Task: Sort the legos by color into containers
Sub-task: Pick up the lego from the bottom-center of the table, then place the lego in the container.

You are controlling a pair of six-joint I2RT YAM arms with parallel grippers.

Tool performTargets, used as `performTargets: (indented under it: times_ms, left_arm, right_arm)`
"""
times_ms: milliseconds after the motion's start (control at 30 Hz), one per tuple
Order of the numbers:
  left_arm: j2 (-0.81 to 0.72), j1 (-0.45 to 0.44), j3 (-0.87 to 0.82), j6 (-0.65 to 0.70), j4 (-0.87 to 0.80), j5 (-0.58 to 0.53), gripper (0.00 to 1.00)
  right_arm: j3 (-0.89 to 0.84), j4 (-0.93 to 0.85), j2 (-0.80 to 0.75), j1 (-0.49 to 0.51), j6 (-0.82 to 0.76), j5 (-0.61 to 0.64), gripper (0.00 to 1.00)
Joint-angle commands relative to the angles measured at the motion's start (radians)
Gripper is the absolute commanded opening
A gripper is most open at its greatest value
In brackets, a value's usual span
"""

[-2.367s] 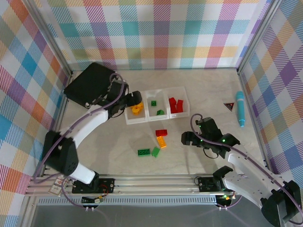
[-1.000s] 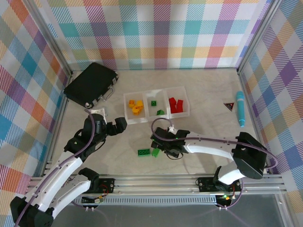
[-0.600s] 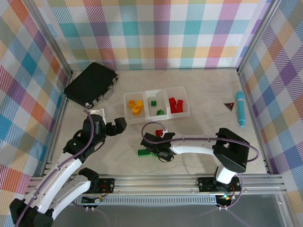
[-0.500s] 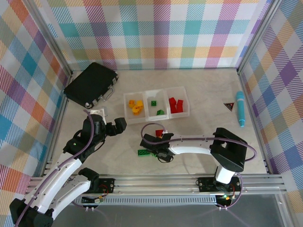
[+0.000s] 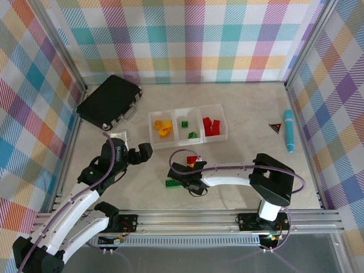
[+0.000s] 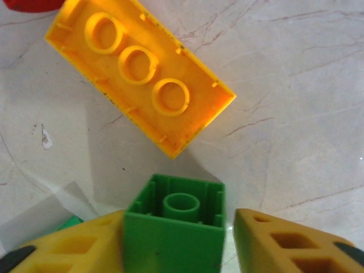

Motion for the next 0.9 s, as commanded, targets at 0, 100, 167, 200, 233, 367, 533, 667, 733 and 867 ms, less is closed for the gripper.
performTargets:
  times_ms: [0, 100, 167, 200, 233, 367, 533, 667, 733, 867]
  left_arm:
    - [-0.001, 0.004, -0.011, 0.011, -0.019, 0.013, 1.0]
    - [-0.008, 0.004, -0.011, 0.01, -0.03, 0.006, 1.0]
    - [-0.015, 0.004, -0.013, 0.007, -0.036, 0.002, 1.0]
    - [-0.022, 0.004, -0.013, 0.005, -0.037, 0.003, 1.0]
    - [-0.025, 0.004, -0.014, 0.002, -0.039, 0.004, 1.0]
    - [-0.039, 0.004, -0.007, -0.001, -0.049, 0.008, 1.0]
    - [-0.038, 0.004, 0.002, -0.007, -0.052, 0.008, 1.0]
    - [-0.031, 0.004, 0.003, -0.024, -0.053, 0.009, 1.0]
    - [-0.028, 0.003, 0.002, -0.031, -0.055, 0.011, 1.0]
    - [-0.026, 0.002, 0.004, -0.045, -0.069, 0.013, 1.0]
  right_arm:
    - [-0.016, -0.044, -0.006, 0.012, 0.006, 0.029, 0.38]
    - [-0.012, -0.076, -0.023, 0.019, 0.001, 0.054, 0.21]
    - [-0.003, -0.111, -0.042, 0.027, -0.008, 0.081, 0.11]
    - [0.006, -0.135, -0.055, 0.031, -0.017, 0.1, 0.09]
    - [0.017, -0.158, -0.066, 0.032, -0.033, 0.115, 0.07]
    - [0.102, -0.233, -0.127, 0.021, -0.207, 0.229, 0.01]
    - [0.219, -0.138, -0.156, -0.123, -0.561, 0.179, 0.0]
    - [0.339, -0.073, -0.081, -0.286, -0.786, 0.022, 0.0]
    - [0.435, -0.097, -0.01, -0.346, -0.862, -0.018, 0.0]
    - [0.632, -0.132, 0.149, -0.433, -1.012, -0.088, 0.0]
